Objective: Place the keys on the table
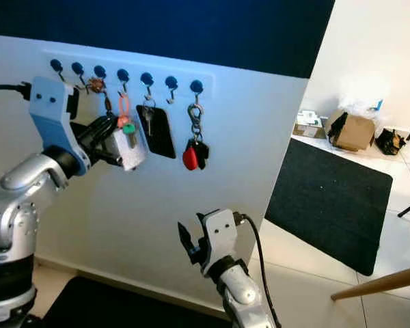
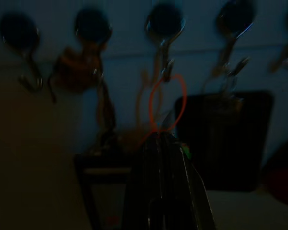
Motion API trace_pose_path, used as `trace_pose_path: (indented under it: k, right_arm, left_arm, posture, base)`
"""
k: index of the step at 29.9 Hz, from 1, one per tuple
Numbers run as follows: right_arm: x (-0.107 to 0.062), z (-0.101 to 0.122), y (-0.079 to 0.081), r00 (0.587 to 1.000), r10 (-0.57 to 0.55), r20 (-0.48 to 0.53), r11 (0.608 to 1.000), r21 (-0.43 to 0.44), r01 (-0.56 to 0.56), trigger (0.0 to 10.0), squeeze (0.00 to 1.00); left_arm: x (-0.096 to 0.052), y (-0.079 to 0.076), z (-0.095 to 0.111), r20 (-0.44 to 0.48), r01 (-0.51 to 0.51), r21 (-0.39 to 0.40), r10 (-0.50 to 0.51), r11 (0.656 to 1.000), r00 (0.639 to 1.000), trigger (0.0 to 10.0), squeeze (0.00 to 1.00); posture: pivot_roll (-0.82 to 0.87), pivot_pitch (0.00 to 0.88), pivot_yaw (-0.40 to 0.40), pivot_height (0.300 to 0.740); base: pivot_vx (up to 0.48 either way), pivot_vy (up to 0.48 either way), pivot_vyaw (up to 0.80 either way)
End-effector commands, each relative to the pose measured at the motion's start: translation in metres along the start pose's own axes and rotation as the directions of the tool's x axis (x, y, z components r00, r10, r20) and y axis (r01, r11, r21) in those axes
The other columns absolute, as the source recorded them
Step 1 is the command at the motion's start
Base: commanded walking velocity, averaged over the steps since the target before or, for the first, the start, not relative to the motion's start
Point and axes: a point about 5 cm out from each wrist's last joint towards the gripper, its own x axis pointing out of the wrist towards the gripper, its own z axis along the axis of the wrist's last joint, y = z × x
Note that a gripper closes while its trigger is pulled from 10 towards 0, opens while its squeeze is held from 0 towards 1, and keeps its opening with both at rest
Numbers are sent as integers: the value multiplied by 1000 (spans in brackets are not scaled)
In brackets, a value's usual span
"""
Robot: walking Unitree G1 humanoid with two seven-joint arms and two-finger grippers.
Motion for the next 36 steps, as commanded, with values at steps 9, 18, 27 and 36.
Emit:
trace_pose_path:
  k: [9, 18, 27, 36]
  right_arm:
    - [-1, -5, 0, 1000, -4, -12, 1000, 14, 4, 10000, 0]
    - [0, -6, 0, 1000, 2, -12, 1000, 14, -1, 10000, 0]
    - [1, -5, 1, 1000, 6, -8, 1000, 13, -6, 10000, 0]
    - [-1, -6, -1, 1000, -5, -11, 1000, 12, 5, 10000, 0]
  left_arm:
    - [-15, 1, 41, 55, 67, 165, -77, 984, 996, 10000, 0]
    - [-24, 12, 12, -54, 20, 152, -12, 988, 998, 10000, 675]
    - [-5, 18, -9, -82, -33, 29, 36, 999, 996, 10000, 1000]
    - [3, 21, -10, -59, -25, -128, 18, 991, 998, 10000, 0]
  posture:
    - [246, 163, -20, 740]
    - [250, 157, -27, 740]
    - [238, 164, -23, 740]
    - [229, 167, -14, 740]
  base:
    - [0, 0, 0]
    - [0, 0, 0]
    - [0, 0, 0]
    - [0, 0, 0]
